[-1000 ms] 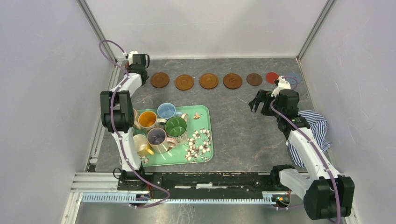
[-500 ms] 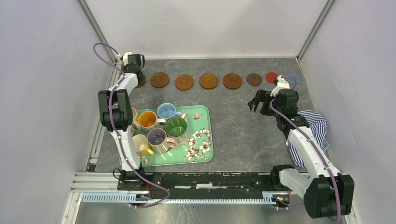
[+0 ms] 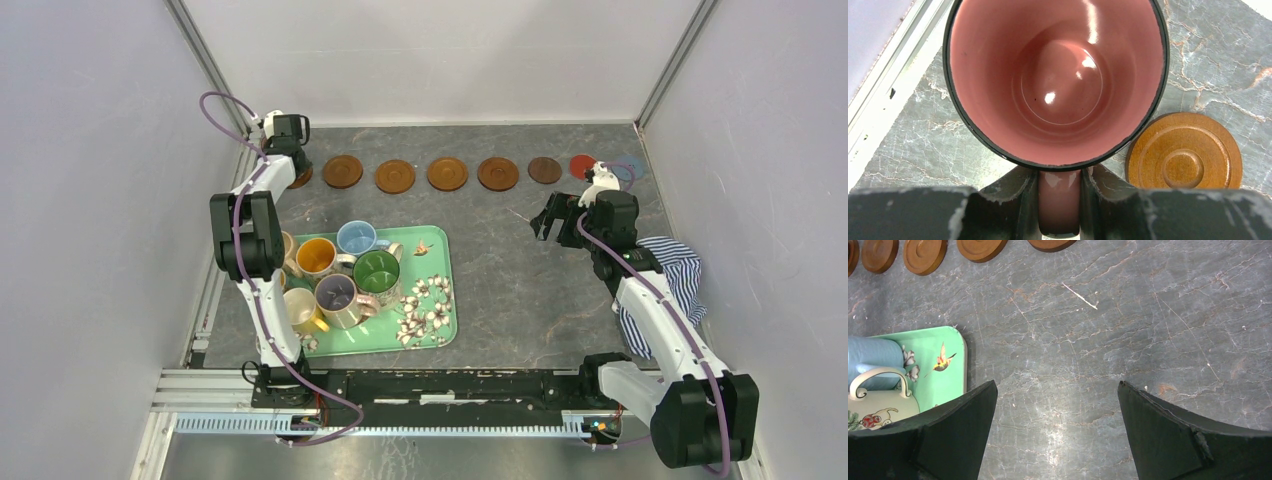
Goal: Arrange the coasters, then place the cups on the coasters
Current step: Place the cup on the coaster.
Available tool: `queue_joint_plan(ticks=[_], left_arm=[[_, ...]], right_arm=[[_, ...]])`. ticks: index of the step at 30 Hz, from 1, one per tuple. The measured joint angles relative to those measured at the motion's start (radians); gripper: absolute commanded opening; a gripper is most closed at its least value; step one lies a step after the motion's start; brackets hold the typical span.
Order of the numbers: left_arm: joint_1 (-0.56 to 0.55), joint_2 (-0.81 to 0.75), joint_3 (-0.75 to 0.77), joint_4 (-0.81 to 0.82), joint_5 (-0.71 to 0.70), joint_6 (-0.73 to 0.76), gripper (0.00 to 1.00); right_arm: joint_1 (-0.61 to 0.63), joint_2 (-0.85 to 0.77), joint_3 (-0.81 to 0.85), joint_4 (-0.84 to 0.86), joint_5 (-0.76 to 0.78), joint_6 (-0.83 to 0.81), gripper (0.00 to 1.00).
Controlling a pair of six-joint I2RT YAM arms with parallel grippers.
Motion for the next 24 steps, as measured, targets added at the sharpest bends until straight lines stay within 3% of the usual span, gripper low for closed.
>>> queue_joint_plan(ticks=[7,17,24], left_arm=[[0.0,0.0,0.006,-0.023,0.01,0.0,0.29],[0.0,0.0,0.012,-0.009,-0.011,0.0,0.68],[0.0,-0.02,0.0,0.014,-0.009,0.0,0.85]], right_arm=[[0.0,0.0,0.0,0.0,-0.001,0.0,0.98],[0.0,-0.002,0.0,0.0,-0.011,0.0,0.98],[0.002,-0.006,0.0,0.002,-0.016,0.0,0.98]])
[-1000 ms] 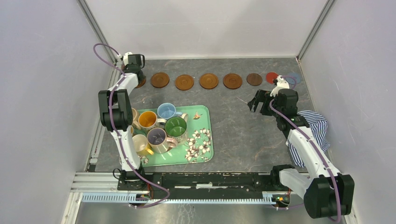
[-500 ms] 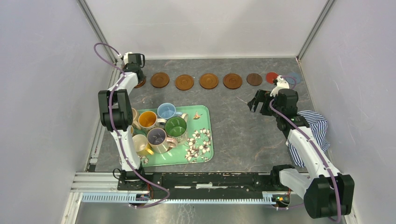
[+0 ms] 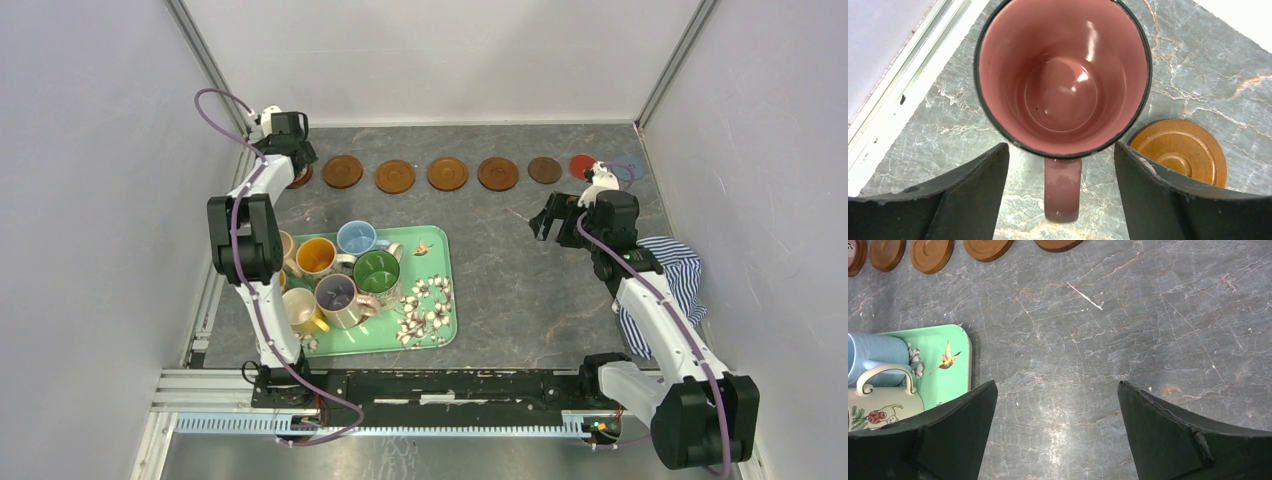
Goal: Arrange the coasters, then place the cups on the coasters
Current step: Place the cup on the coaster.
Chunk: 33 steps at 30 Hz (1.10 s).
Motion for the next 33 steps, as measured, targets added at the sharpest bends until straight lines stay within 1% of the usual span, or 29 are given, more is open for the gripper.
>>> queue_joint_plan(ticks=[7,11,21,26,33], left_arm=[[-0.007,-0.085,-0.061,0.023,-0.002,0.0,0.95],[-0.023,-0.127,-0.084,0.029,-0.021,0.0,0.99],[-0.14,-0.259,-0.177,0.032,-0.09,-0.001,1.0],[-0.204,-0.373,-0.25,0.008,-0.116,-0.003,1.0],[-0.315,-0.55,-0.379,-0.032,-0.122,-0.086,1.0]], right_arm=[[0.004,-0.001,0.0,0.001,-0.003,0.0,0.98],[0.007,-0.001,0.0,0.002,-0.007,0.0,0.98],[0.026,-0.001,0.002,0.004,-0.029,-0.005,0.98],[0.043,-0.001,0.007,0.006,-0.04,-0.01,0.98],[0.065,0.0,0.008,0.015,-0.059,-0.024,0.98]])
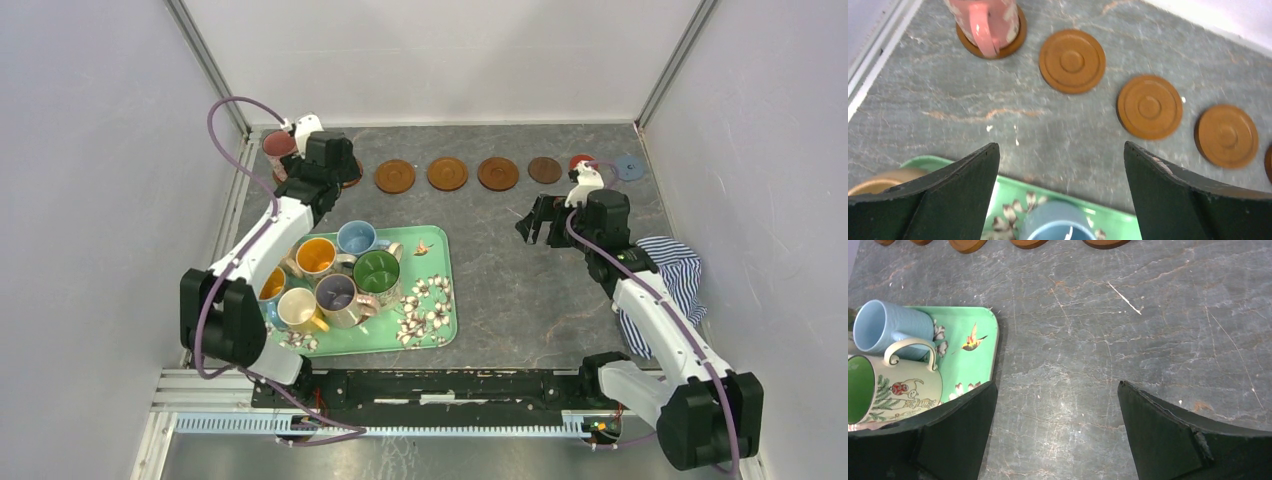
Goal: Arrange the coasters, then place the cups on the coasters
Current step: Place the cup on the coaster, then pick up the cup from the tray.
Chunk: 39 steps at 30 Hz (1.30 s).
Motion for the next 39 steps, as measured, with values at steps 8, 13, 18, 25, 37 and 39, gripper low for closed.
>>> queue_joint_plan(ticks=[8,13,18,25,37,39], left_arm=[[-0.127,-0.177,-0.148,-0.085,0.034,-0.064,1.0],[-0.201,-0.256,-0.207,-0.142,0.067,-0.102,1.0],[-0.275,-0.298,-0.233,-0.188,0.096,-0.128,1.0],[-0.319,-0.395,-0.25,-0.299,0.134,-0.174,1.0],[-0.348,-0.58,-0.285,-0.502,0.23,-0.291,1.0],[-0.349,-0.597,-0.285,-0.527,0.24,-0.296,1.0]], right_arm=[[0.061,0.022,0.012,0.016,-0.015,-0.038,0.98],[0.109,0.054,0.029,0.019,-0.018,-0.063,0.98],[0.161,0.088,0.043,0.019,-0.018,-0.083,0.98],[0.206,0.123,0.061,0.013,-0.012,-0.107,0.98],[0.274,0.147,0.063,0.027,0.006,-0.117,0.98],[0.3,0.166,0.071,0.037,0.016,-0.116,0.98]])
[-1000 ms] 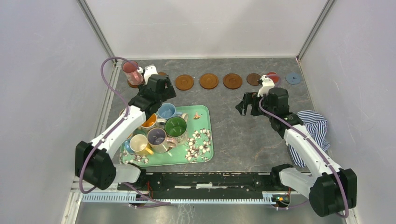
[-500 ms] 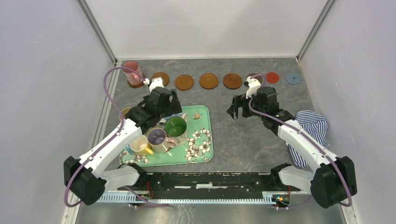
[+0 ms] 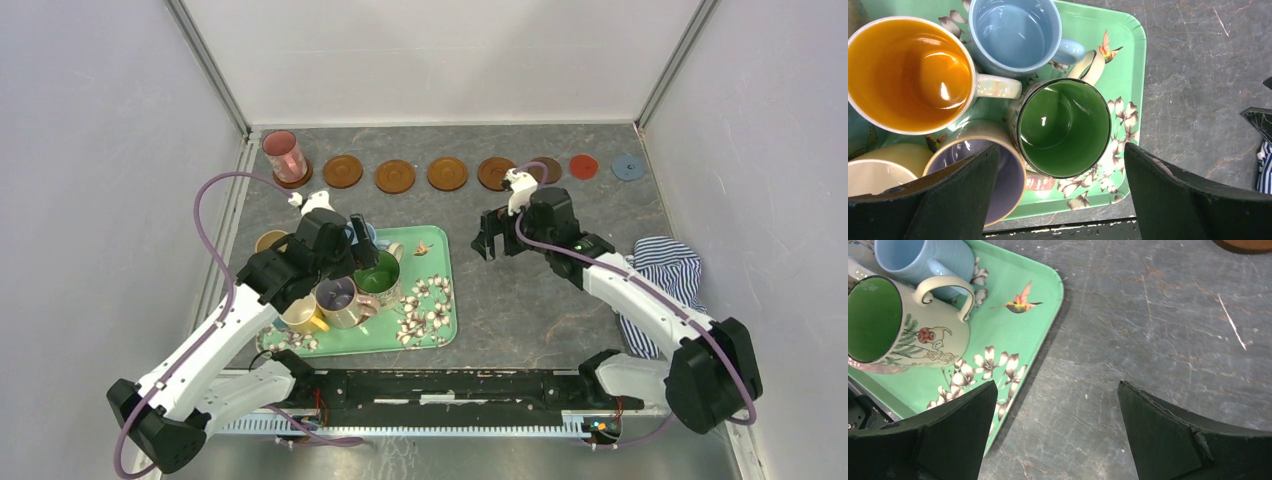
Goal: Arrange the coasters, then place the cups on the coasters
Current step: Pick up the cup from the tray.
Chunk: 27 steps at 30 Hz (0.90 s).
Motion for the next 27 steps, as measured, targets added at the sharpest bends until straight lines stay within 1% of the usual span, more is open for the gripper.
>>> queue_joint_plan(ticks=[4,8,13,17,22,27], left_arm=[[0.0,-0.016,0.0,-0.027,0.009,0.0,1.0],[0.0,-0.02,0.0,-0.034,0.014,0.0,1.0],[0.0,-0.033,0.008,-0.037,0.027,0.001,1.0],[0.0,-0.055,0.021,-0.037,0.031,0.001,1.0],[0.0,-0.084,0.021,-0.037,0.037,0.002,1.0],[0.0,-0.09,0.028,-0.038,0.038,0.002,1.0]], right_arm=[[0.066,0.065,0.039,0.045,0.021,0.0,0.98],[0.144,0.145,0.073,0.143,0.052,-0.022,0.98],[0.231,0.293,0.155,0.241,0.074,-0.075,0.98],[0.262,0.429,0.303,0.254,0.081,-0.089,0.98],[0.298,0.549,0.47,0.252,0.106,-0.117,0.98],[0.331,0.647,0.558,0.231,0.113,-0.15,0.98]])
